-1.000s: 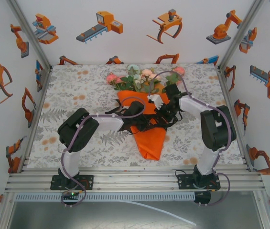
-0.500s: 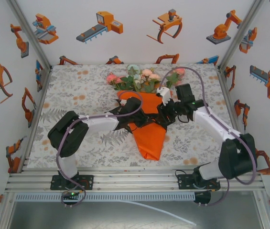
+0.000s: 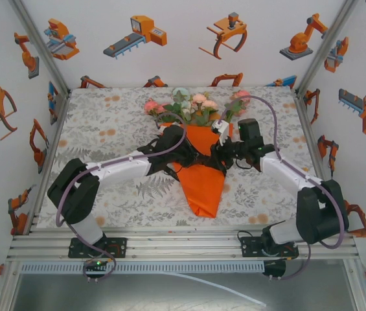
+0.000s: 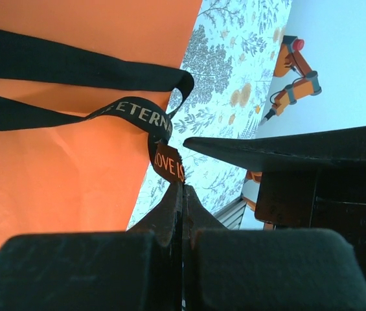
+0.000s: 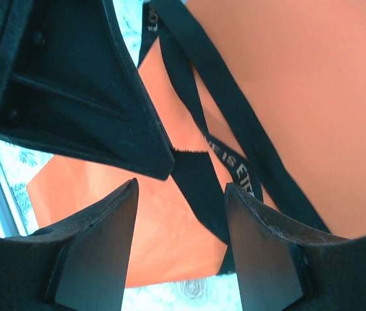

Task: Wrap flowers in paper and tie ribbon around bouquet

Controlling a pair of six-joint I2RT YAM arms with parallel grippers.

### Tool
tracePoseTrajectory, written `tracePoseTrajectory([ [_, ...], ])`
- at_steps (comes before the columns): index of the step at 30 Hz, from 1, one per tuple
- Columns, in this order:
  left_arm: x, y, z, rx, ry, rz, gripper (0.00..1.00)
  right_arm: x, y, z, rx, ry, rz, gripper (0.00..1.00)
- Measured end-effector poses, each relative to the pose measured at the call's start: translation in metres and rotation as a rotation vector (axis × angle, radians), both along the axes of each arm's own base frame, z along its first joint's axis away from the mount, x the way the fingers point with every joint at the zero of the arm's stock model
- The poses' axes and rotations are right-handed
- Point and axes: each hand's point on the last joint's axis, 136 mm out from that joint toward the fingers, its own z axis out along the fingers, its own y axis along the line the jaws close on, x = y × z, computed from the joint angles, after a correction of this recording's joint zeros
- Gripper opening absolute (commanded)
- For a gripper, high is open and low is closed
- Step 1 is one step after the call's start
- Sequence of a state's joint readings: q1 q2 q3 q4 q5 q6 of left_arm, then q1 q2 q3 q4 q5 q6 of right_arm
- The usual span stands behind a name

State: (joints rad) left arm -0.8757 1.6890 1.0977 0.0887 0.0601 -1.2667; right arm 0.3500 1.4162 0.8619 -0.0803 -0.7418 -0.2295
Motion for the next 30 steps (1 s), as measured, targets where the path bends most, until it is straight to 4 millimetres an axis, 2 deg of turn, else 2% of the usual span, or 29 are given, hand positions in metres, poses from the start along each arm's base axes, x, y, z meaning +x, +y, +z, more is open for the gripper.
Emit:
tracePoseTrajectory([
  [7,0.006,0.005,0.004,-0.006,-0.005,0.017,0.00,0.007,0.008,-0.001,0.059,-0.010,0.010,0.48],
  [12,0.009,0.008,0.018,-0.032,-0.021,0.020,0.00,0.009,0.010,-0.002,0.072,-0.009,0.009,0.46],
  [16,0.011,0.008,0.028,-0.051,-0.035,0.022,0.00,0.012,0.009,0.000,0.076,-0.020,-0.004,0.55],
  [17,0.011,0.009,0.030,-0.054,-0.037,0.023,0.00,0.014,0.008,-0.002,0.071,-0.023,-0.015,0.66],
  [18,0.011,0.009,0.032,-0.057,-0.040,0.023,0.00,0.016,0.007,-0.003,0.066,-0.027,-0.030,0.71],
  [20,0.010,0.010,0.037,-0.063,-0.047,0.023,0.00,0.019,0.004,-0.006,0.050,-0.044,-0.054,0.72],
  [22,0.010,0.011,0.042,-0.072,-0.054,0.024,0.00,0.020,0.001,-0.009,0.040,-0.053,-0.072,0.67],
  [25,0.010,0.013,0.049,-0.083,-0.064,0.027,0.00,0.019,0.000,-0.009,0.041,-0.054,-0.076,0.53],
  [29,0.012,0.014,0.051,-0.086,-0.067,0.031,0.00,0.017,0.004,-0.004,0.069,-0.044,-0.062,0.11],
  [30,0.013,0.015,0.051,-0.086,-0.067,0.033,0.00,0.017,0.004,-0.003,0.079,-0.037,-0.063,0.04],
])
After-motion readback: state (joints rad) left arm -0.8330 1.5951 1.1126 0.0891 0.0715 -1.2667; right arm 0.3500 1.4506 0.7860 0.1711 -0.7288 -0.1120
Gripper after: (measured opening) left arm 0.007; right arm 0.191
